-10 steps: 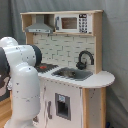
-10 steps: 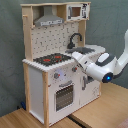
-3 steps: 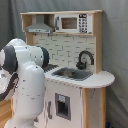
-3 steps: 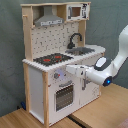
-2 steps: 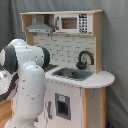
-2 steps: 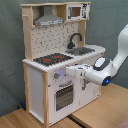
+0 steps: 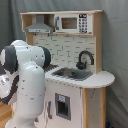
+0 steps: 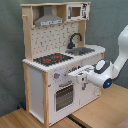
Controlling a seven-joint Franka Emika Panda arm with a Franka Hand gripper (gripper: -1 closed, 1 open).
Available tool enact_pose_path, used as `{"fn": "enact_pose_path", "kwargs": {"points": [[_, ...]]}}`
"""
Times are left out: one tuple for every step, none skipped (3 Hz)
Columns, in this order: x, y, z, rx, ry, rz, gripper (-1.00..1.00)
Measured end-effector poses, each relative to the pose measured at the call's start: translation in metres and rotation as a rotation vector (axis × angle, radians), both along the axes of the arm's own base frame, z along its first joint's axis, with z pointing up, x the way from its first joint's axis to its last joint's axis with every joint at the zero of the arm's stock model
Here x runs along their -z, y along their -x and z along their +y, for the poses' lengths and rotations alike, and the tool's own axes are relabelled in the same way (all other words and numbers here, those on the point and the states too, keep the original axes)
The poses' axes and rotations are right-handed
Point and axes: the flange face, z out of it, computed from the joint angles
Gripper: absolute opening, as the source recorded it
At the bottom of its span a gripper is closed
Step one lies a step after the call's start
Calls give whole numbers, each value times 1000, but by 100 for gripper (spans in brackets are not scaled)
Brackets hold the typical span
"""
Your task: Play with the kitchen
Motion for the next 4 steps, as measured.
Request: {"fn": "enact_pose_path", "kwargs": {"points": [[5,-12,-16,48,100,24,100],[21,-27,-45,105,63,33,100],[21,-29,-46,111,-38,17,100],[19,-31,-43,99,-144,13,100]]}}
